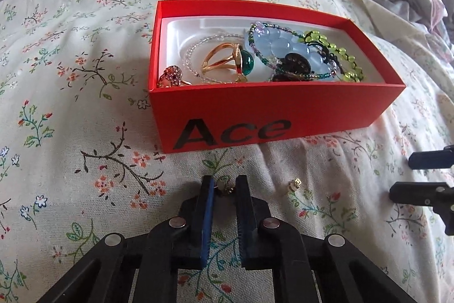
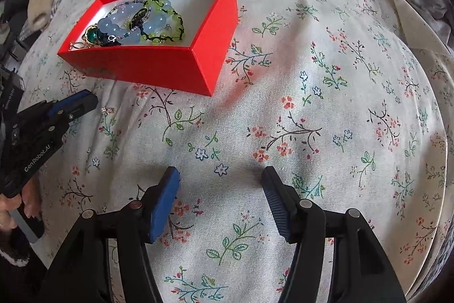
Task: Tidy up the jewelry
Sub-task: 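Grasp the last small earring with the right tool while the left tool holds its earring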
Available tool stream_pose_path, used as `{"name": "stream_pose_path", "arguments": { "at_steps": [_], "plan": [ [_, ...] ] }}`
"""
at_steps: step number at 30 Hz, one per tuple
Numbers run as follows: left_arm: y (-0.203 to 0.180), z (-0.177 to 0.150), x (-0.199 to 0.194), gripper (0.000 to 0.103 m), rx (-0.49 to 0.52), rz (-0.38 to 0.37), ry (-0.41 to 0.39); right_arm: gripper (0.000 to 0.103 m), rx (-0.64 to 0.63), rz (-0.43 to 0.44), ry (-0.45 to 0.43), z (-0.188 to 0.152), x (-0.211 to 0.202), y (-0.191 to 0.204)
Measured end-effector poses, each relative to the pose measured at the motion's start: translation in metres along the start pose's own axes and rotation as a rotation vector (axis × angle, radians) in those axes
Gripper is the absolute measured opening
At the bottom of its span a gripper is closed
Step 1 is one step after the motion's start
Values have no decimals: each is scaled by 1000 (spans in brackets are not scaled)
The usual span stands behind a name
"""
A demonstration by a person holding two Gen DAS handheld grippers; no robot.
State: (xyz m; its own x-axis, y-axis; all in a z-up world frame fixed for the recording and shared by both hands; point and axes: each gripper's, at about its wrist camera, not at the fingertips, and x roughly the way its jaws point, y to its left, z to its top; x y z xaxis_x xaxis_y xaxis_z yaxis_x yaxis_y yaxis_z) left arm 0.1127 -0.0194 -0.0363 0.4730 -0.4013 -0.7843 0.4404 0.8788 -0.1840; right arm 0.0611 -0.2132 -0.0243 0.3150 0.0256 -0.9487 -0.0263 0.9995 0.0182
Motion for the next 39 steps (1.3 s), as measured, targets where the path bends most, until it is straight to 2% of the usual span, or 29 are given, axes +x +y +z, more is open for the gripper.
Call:
{"name": "stream_pose_path", "arguments": {
  "at_steps": [8,17,23,29,32,39],
  "plan": [
    [-1,-1,-16,9,-37,22,26,64,62,3,-1,8,-2,1],
    [12,-11,-44,9,-129,102,63,64,117,85,7,21,-1,31],
    [29,-22,-61,9,-224,88,54,63,145,153,34,30,4,53],
    [36,-29,-65,9,-232,102,62,42,164,194,32,41,8,73],
    [41,-31,-70,9,-240,102,60,38,169,220,38,46,14,82],
    [46,-34,-72,9,-246,108,64,28,197,176,17,53,30,89]
  ]
}}
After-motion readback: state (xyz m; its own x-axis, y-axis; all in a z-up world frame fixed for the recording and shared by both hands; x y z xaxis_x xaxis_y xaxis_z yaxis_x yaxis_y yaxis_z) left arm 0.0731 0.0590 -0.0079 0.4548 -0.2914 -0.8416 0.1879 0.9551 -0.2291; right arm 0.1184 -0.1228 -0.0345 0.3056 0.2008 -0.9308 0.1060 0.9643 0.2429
